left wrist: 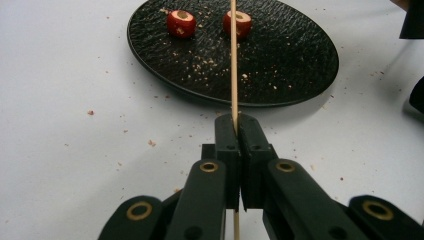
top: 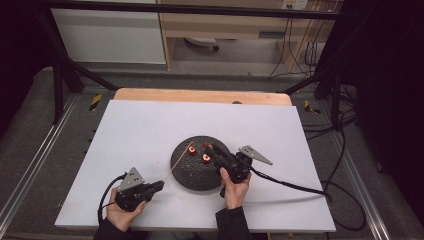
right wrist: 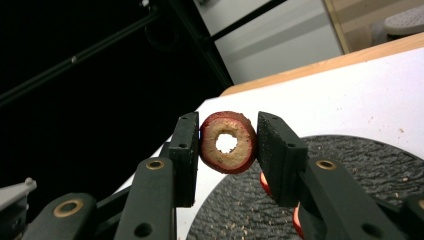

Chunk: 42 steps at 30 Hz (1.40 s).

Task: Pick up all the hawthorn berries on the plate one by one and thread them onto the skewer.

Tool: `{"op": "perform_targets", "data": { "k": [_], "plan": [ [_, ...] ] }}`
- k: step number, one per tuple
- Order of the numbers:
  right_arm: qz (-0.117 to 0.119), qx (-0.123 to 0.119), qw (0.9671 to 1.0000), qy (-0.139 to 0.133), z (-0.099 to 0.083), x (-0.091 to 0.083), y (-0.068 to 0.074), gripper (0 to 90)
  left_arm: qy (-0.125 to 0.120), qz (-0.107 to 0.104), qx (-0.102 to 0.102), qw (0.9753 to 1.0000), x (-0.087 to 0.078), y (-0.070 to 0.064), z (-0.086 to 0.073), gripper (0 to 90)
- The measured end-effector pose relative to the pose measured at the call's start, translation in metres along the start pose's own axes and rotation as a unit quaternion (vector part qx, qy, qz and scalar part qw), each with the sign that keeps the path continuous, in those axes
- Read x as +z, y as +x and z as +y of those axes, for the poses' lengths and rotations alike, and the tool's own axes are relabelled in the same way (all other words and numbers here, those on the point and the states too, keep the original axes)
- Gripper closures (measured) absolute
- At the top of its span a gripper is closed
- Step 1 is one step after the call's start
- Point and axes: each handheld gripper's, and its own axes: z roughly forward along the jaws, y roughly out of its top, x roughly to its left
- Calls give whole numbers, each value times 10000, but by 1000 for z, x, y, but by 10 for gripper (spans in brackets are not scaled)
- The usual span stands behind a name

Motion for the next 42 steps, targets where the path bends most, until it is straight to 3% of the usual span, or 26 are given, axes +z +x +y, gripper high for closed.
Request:
{"op": "perform_targets", "data": {
  "k": [6,18,32,42],
  "plan": [
    [10,196,9995,-243,2,4,0,628,-36,-1,-13,10000,1,-2,0,882],
    [2,249,9980,-585,8,17,-1,627,-108,10,-69,9999,6,-7,2,881],
    [-20,444,9957,-809,13,27,-4,627,-141,27,-133,9998,11,-10,3,882],
    [58,599,9938,-934,6,37,-1,627,-187,-9,-151,9997,12,-13,3,881]
  ]
}}
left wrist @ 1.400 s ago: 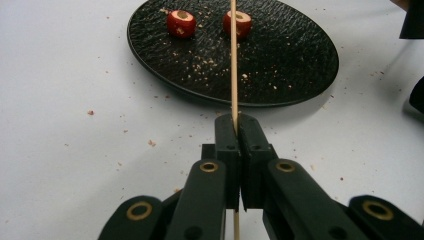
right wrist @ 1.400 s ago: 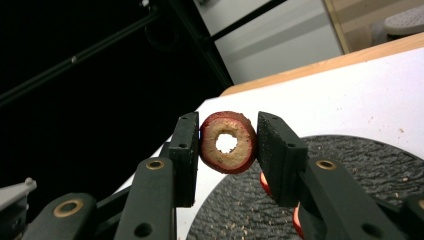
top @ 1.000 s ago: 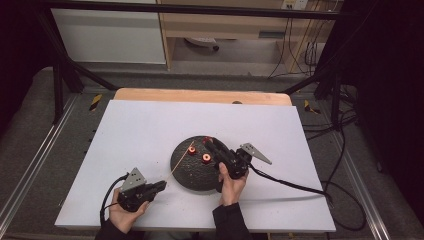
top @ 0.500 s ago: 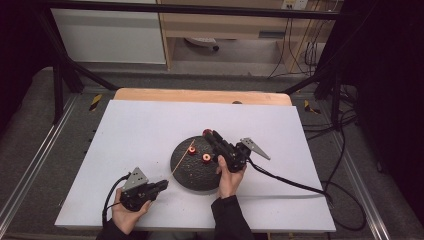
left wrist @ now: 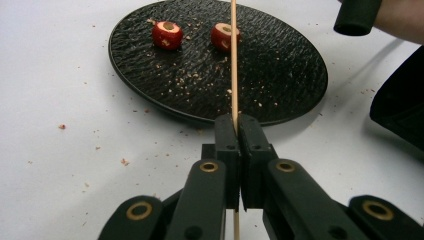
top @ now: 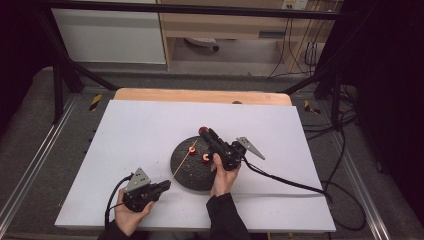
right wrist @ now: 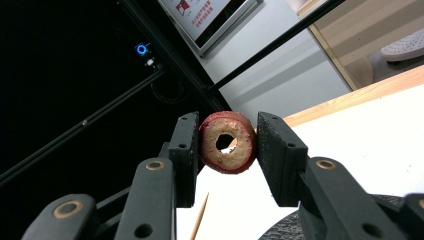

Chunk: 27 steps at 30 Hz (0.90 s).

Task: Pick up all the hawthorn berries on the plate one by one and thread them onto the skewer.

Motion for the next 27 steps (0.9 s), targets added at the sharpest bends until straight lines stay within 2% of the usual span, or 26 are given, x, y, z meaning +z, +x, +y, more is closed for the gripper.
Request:
{"op": "perform_targets", "data": {
  "k": [20,27],
  "plan": [
    [132,200,9996,-134,-13,-1,-1,627,-55,-63,-128,9999,6,-7,2,882],
    [166,260,9994,-132,-17,-2,-1,627,-74,9,-199,9998,7,-9,2,882]
  ]
}}
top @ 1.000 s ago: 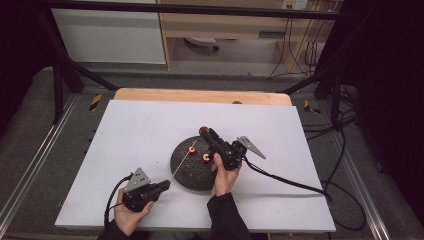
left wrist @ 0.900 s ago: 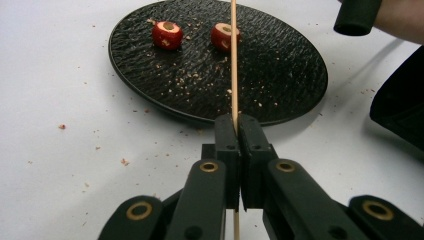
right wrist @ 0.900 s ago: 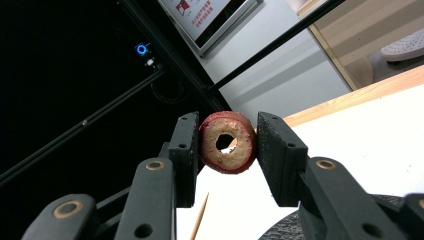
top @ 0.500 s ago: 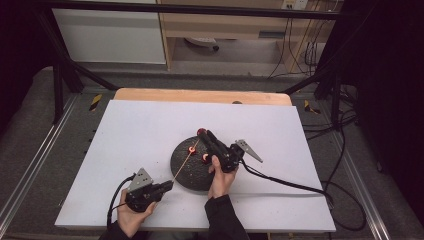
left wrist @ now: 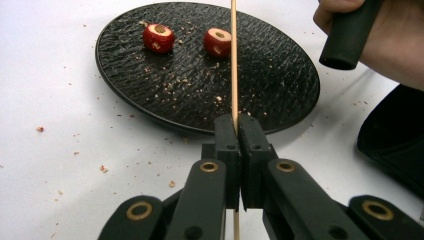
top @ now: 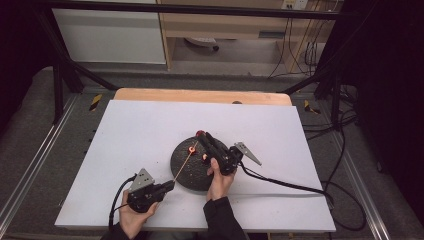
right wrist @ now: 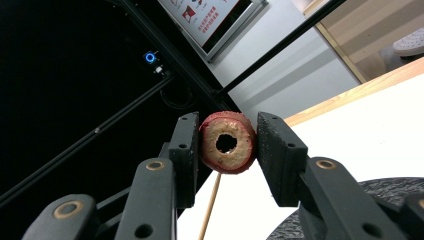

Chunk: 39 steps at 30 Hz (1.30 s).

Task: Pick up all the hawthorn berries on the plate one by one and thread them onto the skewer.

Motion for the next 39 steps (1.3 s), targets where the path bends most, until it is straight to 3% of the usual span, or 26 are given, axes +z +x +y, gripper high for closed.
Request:
{"op": "perform_targets", "data": {
  "k": [13,19,39],
  "plan": [
    [79,36,10000,-18,-8,-4,1,628,-140,114,-114,9998,3,-11,8,883],
    [124,119,9999,-2,-11,-8,4,629,-146,180,-74,9997,8,-15,16,884],
    [168,123,9994,288,-16,-17,8,629,-193,123,-13,9997,24,-14,48,885]
  ]
}}
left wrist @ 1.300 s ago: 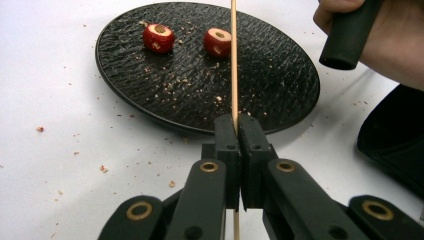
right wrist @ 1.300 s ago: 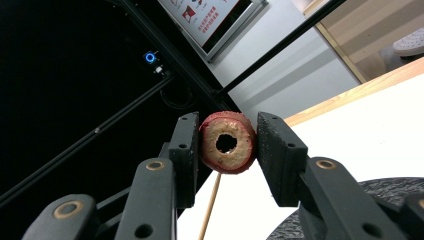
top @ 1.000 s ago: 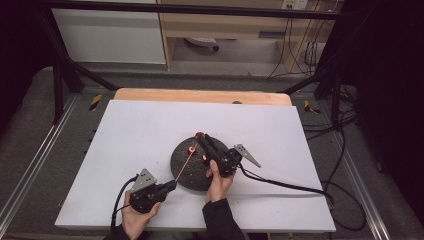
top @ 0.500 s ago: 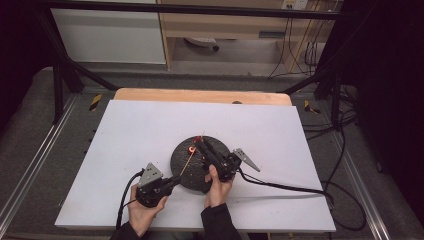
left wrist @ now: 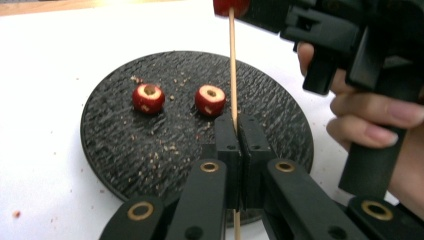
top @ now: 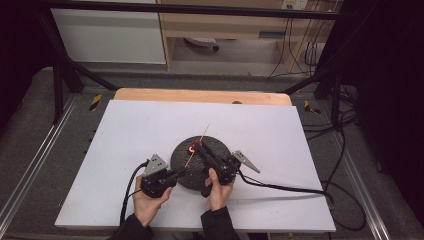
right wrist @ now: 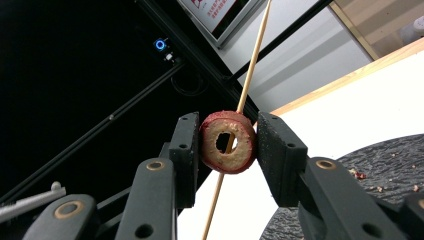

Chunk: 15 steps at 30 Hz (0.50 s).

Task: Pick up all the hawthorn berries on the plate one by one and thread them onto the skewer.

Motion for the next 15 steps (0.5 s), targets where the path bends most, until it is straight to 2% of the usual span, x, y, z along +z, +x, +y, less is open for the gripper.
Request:
{"op": "perform_targets", "data": {
  "k": [15],
  "plan": [
    [3,-54,9998,171,-5,-3,0,630,26,-10,19,10000,13,1,18,885]
  ]
}}
